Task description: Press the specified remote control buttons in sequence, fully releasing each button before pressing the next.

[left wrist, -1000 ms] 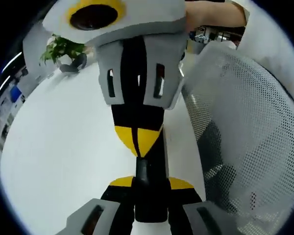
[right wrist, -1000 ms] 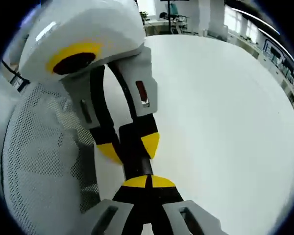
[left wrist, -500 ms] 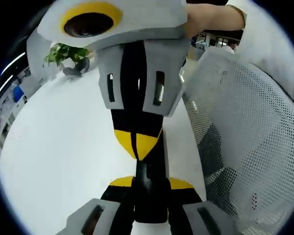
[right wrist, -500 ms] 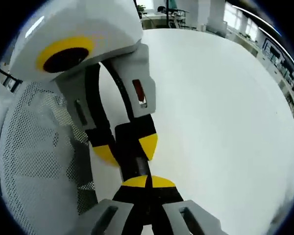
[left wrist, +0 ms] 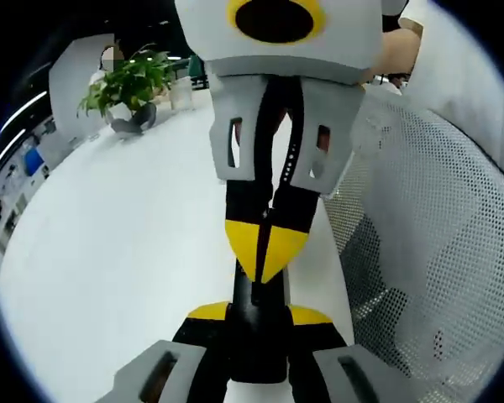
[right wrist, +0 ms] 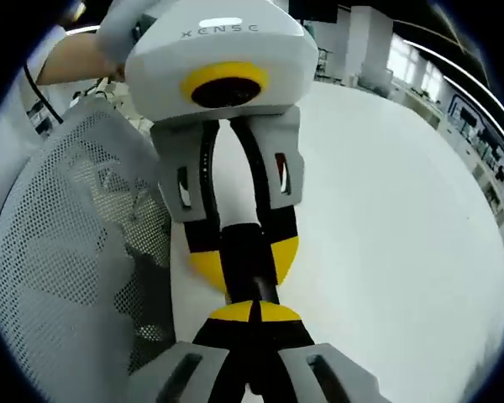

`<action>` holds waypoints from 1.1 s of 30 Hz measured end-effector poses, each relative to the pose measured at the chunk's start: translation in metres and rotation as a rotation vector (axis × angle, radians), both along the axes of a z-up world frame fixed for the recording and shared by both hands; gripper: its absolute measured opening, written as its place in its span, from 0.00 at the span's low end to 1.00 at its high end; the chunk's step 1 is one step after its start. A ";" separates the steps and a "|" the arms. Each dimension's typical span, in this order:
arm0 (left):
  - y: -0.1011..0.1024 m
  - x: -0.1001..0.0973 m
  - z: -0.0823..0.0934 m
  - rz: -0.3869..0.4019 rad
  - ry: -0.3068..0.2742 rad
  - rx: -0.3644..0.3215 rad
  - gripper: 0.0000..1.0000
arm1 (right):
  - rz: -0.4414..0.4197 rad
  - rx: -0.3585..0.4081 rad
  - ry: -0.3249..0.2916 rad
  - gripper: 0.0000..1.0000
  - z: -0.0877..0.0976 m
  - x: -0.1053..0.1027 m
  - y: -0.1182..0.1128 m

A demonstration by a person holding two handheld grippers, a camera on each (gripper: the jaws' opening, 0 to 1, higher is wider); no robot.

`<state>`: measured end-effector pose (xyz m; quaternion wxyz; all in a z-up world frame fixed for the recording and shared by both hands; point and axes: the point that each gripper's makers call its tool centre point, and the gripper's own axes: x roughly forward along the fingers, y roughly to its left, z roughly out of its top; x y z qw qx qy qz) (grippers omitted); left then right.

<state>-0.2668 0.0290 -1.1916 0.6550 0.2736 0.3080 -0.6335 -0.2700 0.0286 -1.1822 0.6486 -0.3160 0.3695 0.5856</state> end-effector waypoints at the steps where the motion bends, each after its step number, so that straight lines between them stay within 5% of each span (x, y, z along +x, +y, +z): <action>1: 0.000 0.000 0.000 0.001 0.000 -0.003 0.22 | 0.035 -0.002 -0.025 0.00 0.000 0.000 0.000; 8: 0.000 0.000 0.000 -0.008 -0.001 -0.025 0.22 | 0.080 -0.053 -0.070 0.00 -0.002 0.001 0.003; 15: 0.000 -0.001 0.000 -0.011 0.001 -0.023 0.22 | 0.041 -0.055 0.000 0.00 -0.002 0.005 0.003; 19: 0.000 -0.001 0.000 -0.011 0.000 -0.023 0.22 | 0.154 -0.096 -0.108 0.00 -0.003 0.002 0.003; 26: 0.000 -0.001 0.000 -0.007 0.005 -0.018 0.22 | 0.111 0.002 -0.066 0.00 0.000 0.002 0.000; 33: 0.000 -0.001 0.000 -0.003 0.009 -0.018 0.22 | 0.303 -0.069 -0.205 0.00 -0.004 0.001 0.006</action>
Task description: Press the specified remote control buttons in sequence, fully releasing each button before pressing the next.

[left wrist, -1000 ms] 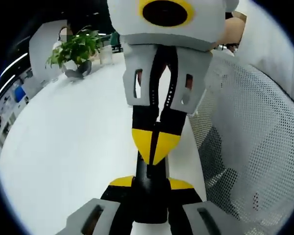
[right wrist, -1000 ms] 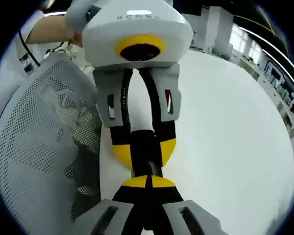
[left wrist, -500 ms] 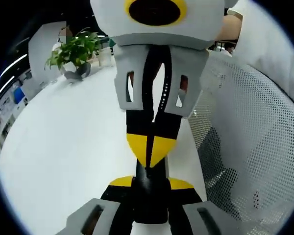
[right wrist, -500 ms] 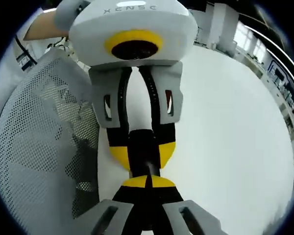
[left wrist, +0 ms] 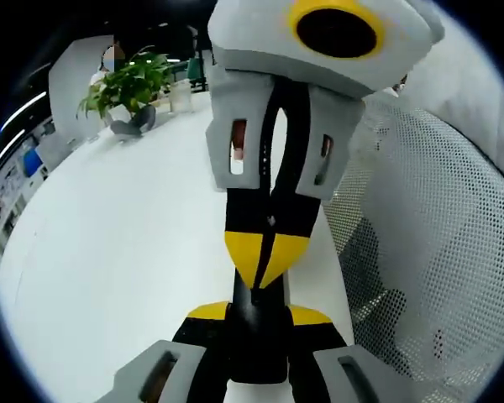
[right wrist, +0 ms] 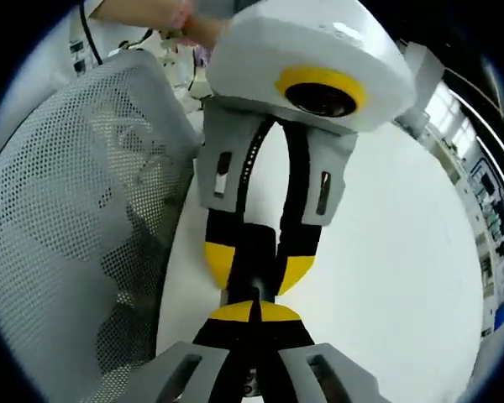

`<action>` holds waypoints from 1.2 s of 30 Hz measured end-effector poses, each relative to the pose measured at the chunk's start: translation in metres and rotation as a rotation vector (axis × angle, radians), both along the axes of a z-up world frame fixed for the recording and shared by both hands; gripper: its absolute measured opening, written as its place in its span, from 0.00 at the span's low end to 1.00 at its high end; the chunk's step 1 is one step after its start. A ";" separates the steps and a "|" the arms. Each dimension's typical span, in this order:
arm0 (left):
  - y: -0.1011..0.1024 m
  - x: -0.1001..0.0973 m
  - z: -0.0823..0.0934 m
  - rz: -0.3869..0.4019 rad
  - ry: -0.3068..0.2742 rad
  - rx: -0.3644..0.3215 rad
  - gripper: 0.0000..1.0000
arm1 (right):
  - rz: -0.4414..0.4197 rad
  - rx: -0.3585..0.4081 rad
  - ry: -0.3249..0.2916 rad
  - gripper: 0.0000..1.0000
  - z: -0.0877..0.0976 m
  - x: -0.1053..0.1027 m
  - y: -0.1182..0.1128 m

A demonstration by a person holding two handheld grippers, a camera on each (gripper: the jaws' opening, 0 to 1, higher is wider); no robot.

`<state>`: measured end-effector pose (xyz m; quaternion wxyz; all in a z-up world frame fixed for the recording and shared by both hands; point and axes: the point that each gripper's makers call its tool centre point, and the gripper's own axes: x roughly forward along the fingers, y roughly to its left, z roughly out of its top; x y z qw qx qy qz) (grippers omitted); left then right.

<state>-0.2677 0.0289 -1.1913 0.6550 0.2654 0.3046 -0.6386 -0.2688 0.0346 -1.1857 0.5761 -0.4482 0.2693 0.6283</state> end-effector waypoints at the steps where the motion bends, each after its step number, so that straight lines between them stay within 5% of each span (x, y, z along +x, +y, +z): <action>1: 0.000 0.000 0.000 0.005 0.007 -0.003 0.22 | 0.012 -0.002 -0.010 0.00 0.000 0.000 0.001; 6: 0.000 0.000 0.001 0.002 0.015 -0.001 0.22 | 0.175 -0.062 -0.142 0.00 0.001 -0.002 0.001; 7: 0.000 0.000 0.001 0.002 0.015 -0.001 0.22 | 0.154 -0.068 -0.145 0.00 0.000 -0.002 0.001; 11: -0.001 0.000 0.001 0.004 0.016 -0.006 0.22 | 0.109 -0.058 -0.121 0.00 0.000 -0.001 0.001; 20: -0.001 0.000 0.000 0.012 0.026 -0.006 0.22 | -0.148 0.059 0.096 0.00 0.002 0.001 0.001; 36: -0.001 0.000 -0.001 0.003 0.010 0.014 0.22 | -0.079 0.013 0.013 0.00 -0.003 -0.001 0.009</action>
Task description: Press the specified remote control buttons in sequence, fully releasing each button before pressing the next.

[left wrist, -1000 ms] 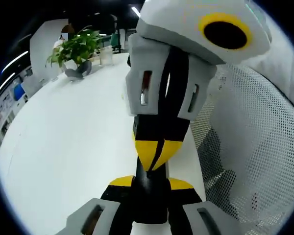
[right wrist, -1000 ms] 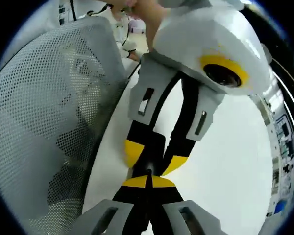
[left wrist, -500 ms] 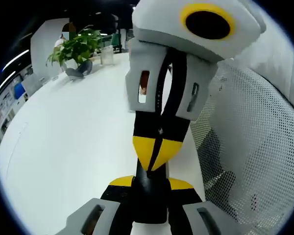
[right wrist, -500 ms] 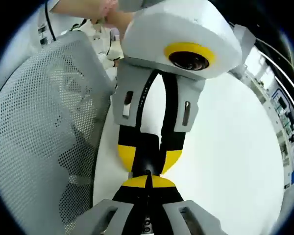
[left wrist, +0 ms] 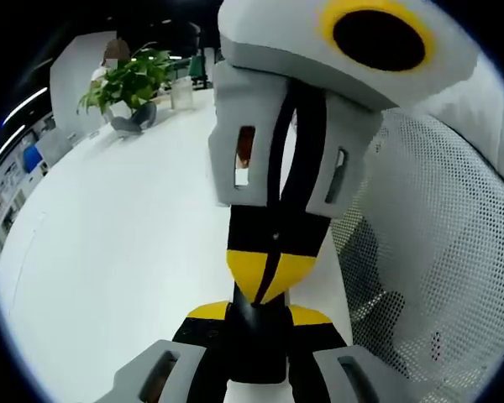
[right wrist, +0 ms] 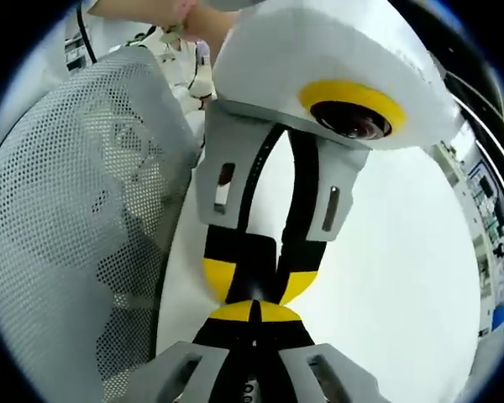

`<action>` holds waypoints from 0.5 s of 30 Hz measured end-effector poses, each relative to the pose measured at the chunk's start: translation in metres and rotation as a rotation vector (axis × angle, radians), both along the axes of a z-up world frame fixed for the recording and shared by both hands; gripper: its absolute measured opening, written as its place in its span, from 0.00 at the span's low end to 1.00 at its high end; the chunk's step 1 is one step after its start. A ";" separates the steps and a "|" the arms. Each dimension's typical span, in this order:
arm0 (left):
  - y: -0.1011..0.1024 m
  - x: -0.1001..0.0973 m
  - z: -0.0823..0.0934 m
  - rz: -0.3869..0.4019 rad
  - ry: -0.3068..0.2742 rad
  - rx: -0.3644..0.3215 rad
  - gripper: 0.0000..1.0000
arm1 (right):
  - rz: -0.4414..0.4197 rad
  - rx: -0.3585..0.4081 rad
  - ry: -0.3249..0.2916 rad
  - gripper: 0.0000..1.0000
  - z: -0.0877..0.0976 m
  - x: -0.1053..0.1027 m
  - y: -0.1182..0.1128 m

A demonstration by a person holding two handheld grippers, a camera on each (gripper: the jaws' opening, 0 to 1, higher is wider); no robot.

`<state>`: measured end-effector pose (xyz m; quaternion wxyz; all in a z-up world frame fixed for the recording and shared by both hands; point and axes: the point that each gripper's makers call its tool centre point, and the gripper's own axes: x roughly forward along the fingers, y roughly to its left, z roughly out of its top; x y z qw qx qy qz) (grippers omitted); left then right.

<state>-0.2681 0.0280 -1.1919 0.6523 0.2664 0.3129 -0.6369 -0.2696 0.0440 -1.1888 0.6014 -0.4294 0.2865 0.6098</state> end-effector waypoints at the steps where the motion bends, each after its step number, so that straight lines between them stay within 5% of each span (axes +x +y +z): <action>1: 0.000 0.000 0.000 0.000 0.000 0.000 0.22 | -0.027 0.004 0.006 0.00 0.000 0.001 -0.001; 8: 0.000 0.000 -0.001 -0.003 -0.010 0.005 0.22 | -0.110 0.076 0.020 0.00 0.002 0.000 -0.002; 12: -0.001 -0.001 -0.001 0.006 -0.023 0.015 0.22 | -0.194 0.176 0.116 0.00 0.003 0.001 -0.002; 15: -0.002 0.000 -0.001 0.006 -0.023 0.034 0.22 | -0.177 0.183 0.127 0.00 0.003 0.003 -0.004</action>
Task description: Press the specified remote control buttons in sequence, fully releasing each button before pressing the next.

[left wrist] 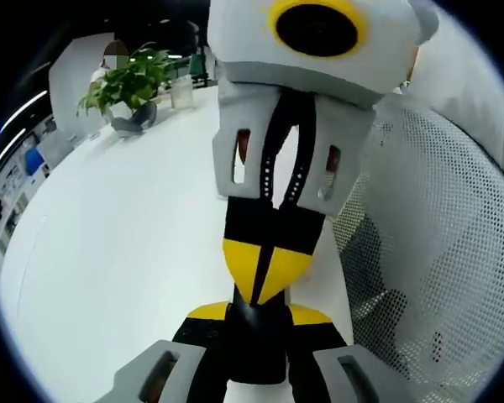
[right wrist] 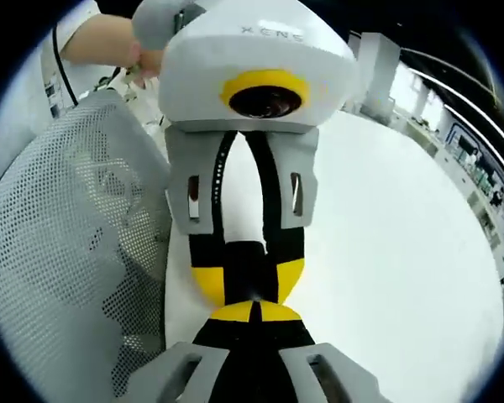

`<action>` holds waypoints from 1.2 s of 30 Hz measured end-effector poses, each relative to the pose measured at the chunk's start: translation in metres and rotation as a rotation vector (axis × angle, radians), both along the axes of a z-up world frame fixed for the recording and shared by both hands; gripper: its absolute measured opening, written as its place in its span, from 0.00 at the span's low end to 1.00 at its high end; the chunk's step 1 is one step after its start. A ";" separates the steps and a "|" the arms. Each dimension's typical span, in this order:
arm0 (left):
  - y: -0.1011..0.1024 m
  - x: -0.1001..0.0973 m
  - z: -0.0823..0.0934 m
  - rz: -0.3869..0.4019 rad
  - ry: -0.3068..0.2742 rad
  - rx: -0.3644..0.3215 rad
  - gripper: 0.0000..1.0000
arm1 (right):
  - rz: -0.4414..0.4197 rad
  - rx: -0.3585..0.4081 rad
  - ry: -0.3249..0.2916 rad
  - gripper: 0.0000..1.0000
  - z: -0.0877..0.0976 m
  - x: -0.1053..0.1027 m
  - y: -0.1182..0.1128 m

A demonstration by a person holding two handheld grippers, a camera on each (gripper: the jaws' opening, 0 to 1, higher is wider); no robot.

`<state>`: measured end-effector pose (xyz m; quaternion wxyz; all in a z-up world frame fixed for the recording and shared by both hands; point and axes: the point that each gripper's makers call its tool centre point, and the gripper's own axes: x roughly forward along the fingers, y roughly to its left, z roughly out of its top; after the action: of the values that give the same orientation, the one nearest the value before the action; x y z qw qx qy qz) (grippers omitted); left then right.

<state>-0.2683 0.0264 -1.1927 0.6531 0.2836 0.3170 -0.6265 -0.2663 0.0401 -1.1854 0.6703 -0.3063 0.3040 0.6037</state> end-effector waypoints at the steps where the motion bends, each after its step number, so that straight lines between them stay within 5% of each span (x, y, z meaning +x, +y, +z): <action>1: -0.001 0.000 0.000 0.004 -0.001 0.007 0.22 | 0.005 0.006 0.008 0.00 0.000 0.000 -0.001; 6: -0.001 0.001 0.000 0.009 -0.002 0.042 0.22 | -0.004 0.042 0.072 0.05 0.002 -0.007 -0.004; 11: -0.001 0.000 0.000 0.037 -0.007 0.067 0.23 | -0.005 -0.010 0.039 0.11 -0.002 -0.001 -0.024; 14: -0.001 0.002 0.000 0.077 -0.005 0.057 0.23 | -0.051 -0.003 0.073 0.18 -0.002 0.005 -0.031; 23: -0.003 0.005 0.001 0.236 0.036 0.025 0.25 | -0.010 0.007 0.079 0.24 -0.002 0.005 -0.026; 27: -0.009 0.017 0.020 0.309 -0.027 -0.025 0.32 | 0.037 -0.040 0.065 0.26 -0.012 0.000 -0.029; 36: 0.009 0.032 0.071 0.560 -0.054 -0.219 0.57 | 0.025 -0.031 0.078 0.23 -0.013 0.006 -0.029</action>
<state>-0.2365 0.0358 -1.1220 0.8353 0.1298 0.2959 -0.4449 -0.2604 0.0116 -1.1987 0.6456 -0.2965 0.3353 0.6188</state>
